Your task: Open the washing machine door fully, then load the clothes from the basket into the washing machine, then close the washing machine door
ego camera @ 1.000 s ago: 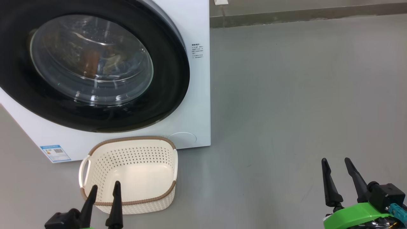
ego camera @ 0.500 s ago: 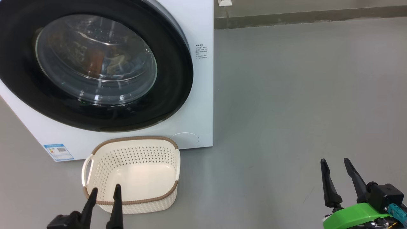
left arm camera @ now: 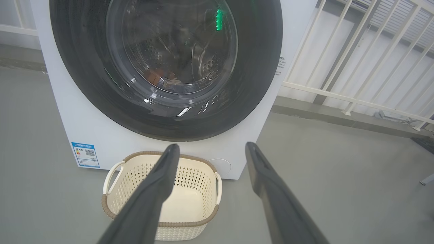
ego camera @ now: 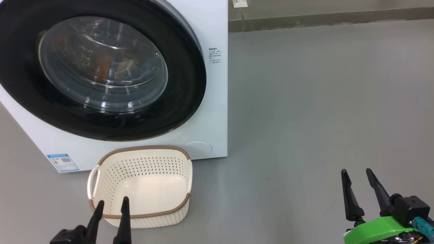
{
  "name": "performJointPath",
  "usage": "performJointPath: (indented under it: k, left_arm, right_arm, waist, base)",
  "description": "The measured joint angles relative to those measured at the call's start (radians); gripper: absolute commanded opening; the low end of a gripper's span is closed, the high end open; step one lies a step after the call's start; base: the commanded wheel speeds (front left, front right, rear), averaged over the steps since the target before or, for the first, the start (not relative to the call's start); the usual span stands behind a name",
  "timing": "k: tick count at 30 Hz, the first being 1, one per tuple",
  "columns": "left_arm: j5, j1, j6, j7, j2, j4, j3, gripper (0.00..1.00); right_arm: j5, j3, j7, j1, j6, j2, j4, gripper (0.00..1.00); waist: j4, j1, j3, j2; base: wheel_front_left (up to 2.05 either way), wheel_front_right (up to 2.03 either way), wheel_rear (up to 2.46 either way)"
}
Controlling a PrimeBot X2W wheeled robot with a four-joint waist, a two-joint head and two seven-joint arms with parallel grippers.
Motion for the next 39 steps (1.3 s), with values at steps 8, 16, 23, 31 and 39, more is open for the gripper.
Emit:
performJointPath:
  k: [8,16,23,31,39]
  left_arm:
    - [-0.001,0.0,0.0,0.0,0.0,0.0,0.001,1.0]
    - [-0.013,0.0,0.0,0.0,0.004,0.007,-0.028,1.0]
    - [-0.053,0.0,0.0,0.0,0.015,0.003,-0.044,1.0]
    - [-0.068,0.001,0.0,0.0,0.021,0.001,-0.044,1.0]
    - [-0.081,0.001,0.0,0.0,0.027,0.002,-0.051,1.0]
  right_arm:
    - [-0.003,-0.001,0.0,0.0,0.0,0.0,0.0,1.0]
    - [-0.009,0.001,0.0,0.0,0.0,0.0,0.0,1.0]
    - [-0.014,0.007,0.0,0.0,0.0,0.0,0.002,1.0]
    - [-0.016,0.02,0.0,0.0,0.0,0.0,0.007,1.0]
    - [-0.016,0.025,0.0,0.0,0.0,0.0,0.011,1.0]
  waist:
    - [0.001,0.0,0.002,0.0]
    - [0.002,0.0,0.002,0.0]
    - [0.003,0.0,-0.001,0.0]
    - [0.003,0.0,-0.006,0.0]
    - [0.004,0.0,-0.011,0.0]
  base:
    - [0.0,0.0,0.0]
    - [0.0,0.0,0.0]
    - [0.0,0.0,0.0]
    - [0.0,0.0,0.0]
    - [0.0,0.0,0.0]
